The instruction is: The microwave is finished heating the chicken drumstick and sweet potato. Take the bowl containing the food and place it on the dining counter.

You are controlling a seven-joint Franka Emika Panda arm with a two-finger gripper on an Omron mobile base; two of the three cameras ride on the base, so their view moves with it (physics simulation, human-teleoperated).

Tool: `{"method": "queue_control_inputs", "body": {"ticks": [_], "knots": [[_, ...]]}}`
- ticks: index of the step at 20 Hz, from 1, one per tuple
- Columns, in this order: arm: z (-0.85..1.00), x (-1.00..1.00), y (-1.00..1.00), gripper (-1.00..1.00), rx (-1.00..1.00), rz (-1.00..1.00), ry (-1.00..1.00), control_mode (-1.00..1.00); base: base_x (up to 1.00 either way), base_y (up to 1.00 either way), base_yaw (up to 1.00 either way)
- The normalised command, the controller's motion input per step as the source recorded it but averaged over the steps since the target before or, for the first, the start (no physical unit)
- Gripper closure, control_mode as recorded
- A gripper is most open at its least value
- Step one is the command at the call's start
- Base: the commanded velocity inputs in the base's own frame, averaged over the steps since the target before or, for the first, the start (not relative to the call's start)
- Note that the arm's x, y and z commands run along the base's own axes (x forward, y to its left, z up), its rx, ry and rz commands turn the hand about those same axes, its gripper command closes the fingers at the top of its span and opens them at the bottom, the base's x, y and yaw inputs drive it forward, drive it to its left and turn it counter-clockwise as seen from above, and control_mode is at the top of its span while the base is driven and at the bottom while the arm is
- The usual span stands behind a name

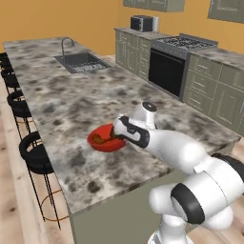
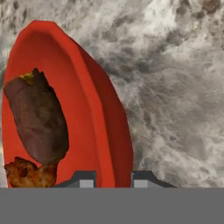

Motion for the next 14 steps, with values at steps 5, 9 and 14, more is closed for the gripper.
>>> {"method": "queue_control_inputs", "body": {"ticks": [5, 9, 14], "knots": [[-0.3, 0.75, 0.25, 1.0, -0.07, -0.08, 0.0, -1.0, 0.0, 0.0, 0.0], [-0.1, 0.44, 0.21, 1.0, -0.07, -0.05, -0.01, -1.0, 0.0, 0.0, 0.0], [-0.18, 0.38, 0.07, 1.0, -0.08, -0.03, 0.0, -1.0, 0.0, 0.0, 0.0]]}}
